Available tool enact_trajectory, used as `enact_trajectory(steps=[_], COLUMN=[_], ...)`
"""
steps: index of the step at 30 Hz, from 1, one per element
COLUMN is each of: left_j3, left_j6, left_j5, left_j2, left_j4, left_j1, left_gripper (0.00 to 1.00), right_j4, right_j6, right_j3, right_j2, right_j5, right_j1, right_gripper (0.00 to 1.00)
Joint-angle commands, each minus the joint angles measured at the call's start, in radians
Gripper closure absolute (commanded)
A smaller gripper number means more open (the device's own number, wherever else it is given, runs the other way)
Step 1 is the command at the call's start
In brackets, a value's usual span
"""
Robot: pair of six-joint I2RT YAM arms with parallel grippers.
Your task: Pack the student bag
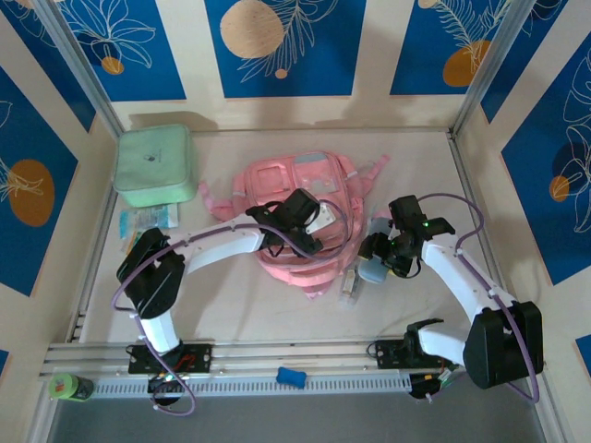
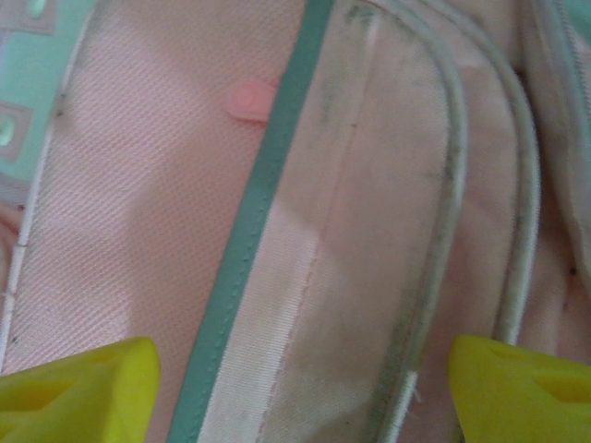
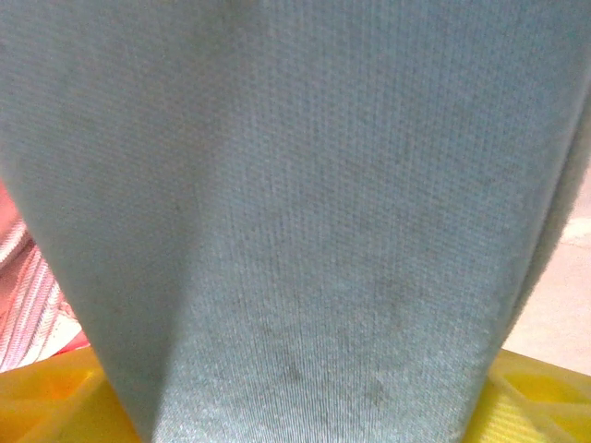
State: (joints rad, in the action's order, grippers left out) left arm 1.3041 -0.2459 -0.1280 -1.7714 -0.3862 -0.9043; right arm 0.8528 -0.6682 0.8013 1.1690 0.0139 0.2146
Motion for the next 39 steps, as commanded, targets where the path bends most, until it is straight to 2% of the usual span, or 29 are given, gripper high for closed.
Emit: enact_trajectory(steps=[1,3,6,9,13,16,18,20,27,29,39], left_j3=[-0.013,-0.026,-0.032,0.014,0.038,0.045,0.067,0.089,0.168,0.183,0.316], left_j6=[-0.035,-0.036,-0.035,-0.043,-0.042,-0.032,-0.019,-0.014,0.035,0.055,0.184], left_j5=[0.06,0.046,-0.05,-0.072,-0.108,-0.068,-0.041,-0.058,-0.074,-0.089,-0.055], left_j2=[0.019,0.022,-0.009,-0.06,-0.079,-0.077,-0.084,-0.098,-0.143,-0.137,-0.14], left_j4=[-0.009,0.005,0.035,0.002,0.014,0.02,0.005,0.003,-0.047,-0.047,-0.123], left_j1=[-0.025,-0.033,-0.03,-0.028,-0.02,0.011,0.029,0.035,0.034,0.034,0.029], left_gripper=[0.19,0.18,0.18,0.21,0.37,0.42,0.5,0.56,0.87,0.99,1.0], right_j4=[-0.002,-0.013,-0.024,-0.022,-0.019,-0.008,-0.006,-0.005,0.013,0.028,0.057], right_j6=[0.016,0.01,0.011,0.01,0.013,0.019,0.018,0.018,0.019,0.031,0.061], right_j3=[0.027,0.023,0.028,0.028,0.021,0.019,0.012,0.014,0.044,0.062,0.097], right_j2=[0.009,0.013,0.024,0.028,0.011,0.002,-0.008,-0.016,-0.034,-0.034,-0.042], right_j5=[-0.029,-0.041,-0.061,-0.055,-0.06,-0.042,-0.044,-0.048,-0.051,-0.044,-0.056], right_j1=[-0.005,-0.009,-0.006,-0.006,-0.007,-0.008,-0.009,-0.012,-0.016,-0.018,-0.047], right_gripper=[0.27,0.26,0.26,0.26,0.26,0.26,0.27,0.27,0.26,0.26,0.26])
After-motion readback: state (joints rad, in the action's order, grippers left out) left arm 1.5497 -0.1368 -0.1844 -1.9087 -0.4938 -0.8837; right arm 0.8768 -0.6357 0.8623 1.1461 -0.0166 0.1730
